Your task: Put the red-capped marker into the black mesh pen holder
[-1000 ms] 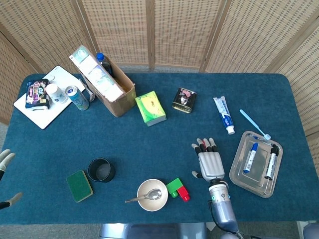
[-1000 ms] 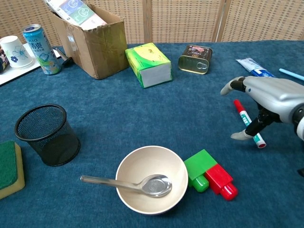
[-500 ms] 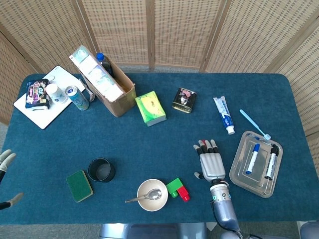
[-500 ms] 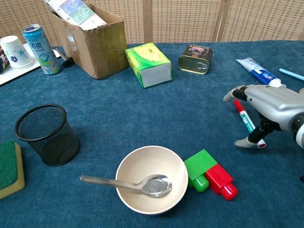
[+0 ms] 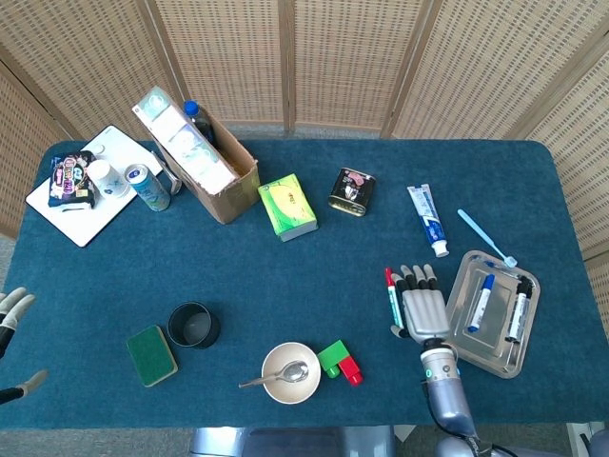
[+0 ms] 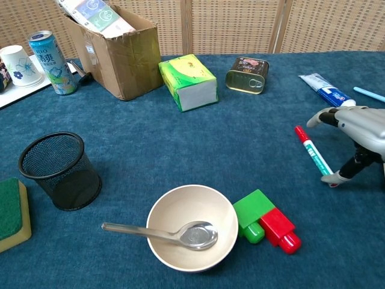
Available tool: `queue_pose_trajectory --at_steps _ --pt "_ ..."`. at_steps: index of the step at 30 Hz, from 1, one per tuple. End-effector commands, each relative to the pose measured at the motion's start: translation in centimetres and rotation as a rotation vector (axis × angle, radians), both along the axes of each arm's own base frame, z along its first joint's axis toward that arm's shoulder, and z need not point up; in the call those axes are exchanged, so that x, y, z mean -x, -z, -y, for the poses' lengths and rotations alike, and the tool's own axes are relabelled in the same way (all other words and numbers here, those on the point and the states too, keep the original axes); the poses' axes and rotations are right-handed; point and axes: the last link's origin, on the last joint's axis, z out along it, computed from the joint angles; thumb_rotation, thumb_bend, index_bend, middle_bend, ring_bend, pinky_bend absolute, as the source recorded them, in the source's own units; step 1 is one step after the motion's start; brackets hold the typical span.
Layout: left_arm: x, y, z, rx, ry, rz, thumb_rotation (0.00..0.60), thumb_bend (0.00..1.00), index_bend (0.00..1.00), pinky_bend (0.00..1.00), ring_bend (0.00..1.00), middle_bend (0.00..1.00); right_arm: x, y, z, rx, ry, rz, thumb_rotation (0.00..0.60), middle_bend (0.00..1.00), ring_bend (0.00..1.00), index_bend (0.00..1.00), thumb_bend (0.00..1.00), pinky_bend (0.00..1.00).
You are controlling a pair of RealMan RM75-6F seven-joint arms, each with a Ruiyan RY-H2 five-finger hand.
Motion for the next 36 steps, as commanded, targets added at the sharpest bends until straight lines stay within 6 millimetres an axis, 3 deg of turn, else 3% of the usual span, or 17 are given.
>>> queue_pose_trajectory --at_steps 1,17,24,29,36 --pt "0.0 0.1 0.0 0.003 0.001 -0.001 0.6 0.06 0.0 0.12 0.0 0.0 0.8 -0.3 0.0 0.004 0.018 0.001 0.6 0.0 0.0 0.16 0.0 0.01" --pt "-0.2 0.3 0.1 0.01 0.007 -0.001 0.6 0.06 0.0 0.12 0.0 0.0 3.7 -2.6 1.0 0.046 0.033 -0.072 0.6 0.0 0.0 0.17 0.0 0.01" --pt "-0.3 0.4 0.1 0.013 0.008 -0.004 0.6 0.06 0.0 0.12 0.0 0.0 2.6 -2.5 1.2 0.026 0.019 -0.053 0.6 0.0 0.0 0.17 0.0 0.01" --pt "-0.3 0.4 0.2 0.012 0.006 -0.001 0.6 0.06 0.0 0.12 0.0 0.0 1.3 -2.0 1.6 0.002 0.038 -0.025 0.6 0.0 0.0 0.24 0.0 0.01" --pt "-0.2 0.2 0.1 0.01 0.005 0.003 0.6 0.06 0.0 0.12 0.0 0.0 -0.4 -1.2 2.2 -0.03 0.056 -0.007 0.6 0.0 0.0 0.27 0.0 0.01"
